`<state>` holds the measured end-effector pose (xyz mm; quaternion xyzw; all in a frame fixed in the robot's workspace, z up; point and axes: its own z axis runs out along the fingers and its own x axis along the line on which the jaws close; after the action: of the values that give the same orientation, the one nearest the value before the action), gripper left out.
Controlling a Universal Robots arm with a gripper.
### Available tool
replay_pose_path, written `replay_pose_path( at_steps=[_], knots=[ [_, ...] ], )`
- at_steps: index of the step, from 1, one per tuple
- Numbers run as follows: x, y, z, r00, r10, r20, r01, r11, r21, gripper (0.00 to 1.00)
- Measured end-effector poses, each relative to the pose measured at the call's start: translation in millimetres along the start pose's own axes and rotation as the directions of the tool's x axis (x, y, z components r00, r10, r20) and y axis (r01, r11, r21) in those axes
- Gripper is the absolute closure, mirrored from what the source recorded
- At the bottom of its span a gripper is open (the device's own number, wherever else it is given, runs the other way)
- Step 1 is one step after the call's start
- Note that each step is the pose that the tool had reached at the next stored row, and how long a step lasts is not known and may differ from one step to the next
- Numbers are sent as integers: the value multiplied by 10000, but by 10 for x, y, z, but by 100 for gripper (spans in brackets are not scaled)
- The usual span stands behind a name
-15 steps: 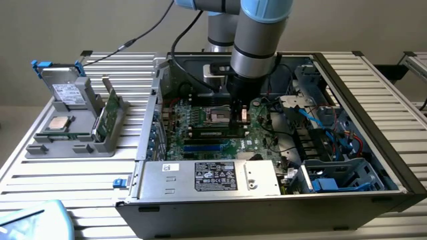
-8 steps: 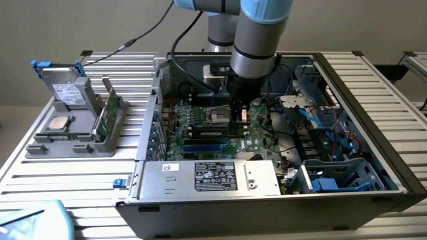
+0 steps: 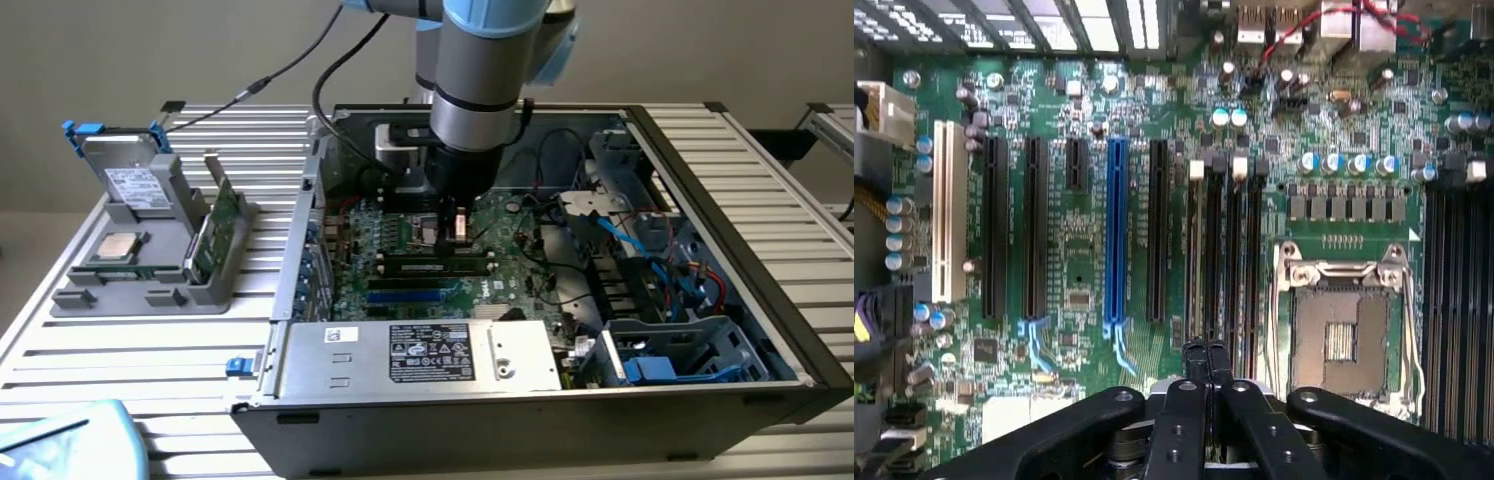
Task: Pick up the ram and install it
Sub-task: 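Press down the ram until it locks into place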
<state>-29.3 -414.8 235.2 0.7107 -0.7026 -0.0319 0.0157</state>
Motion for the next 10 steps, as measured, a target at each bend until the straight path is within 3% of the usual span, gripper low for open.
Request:
replay_pose_path(
  at_steps=[2, 10],
  knots=[
    [-1, 48, 3, 10000, 0, -1, 0, 10000, 0, 89],
    [3, 51, 92, 10000, 1, -13, -1, 10000, -7, 89]
  ],
)
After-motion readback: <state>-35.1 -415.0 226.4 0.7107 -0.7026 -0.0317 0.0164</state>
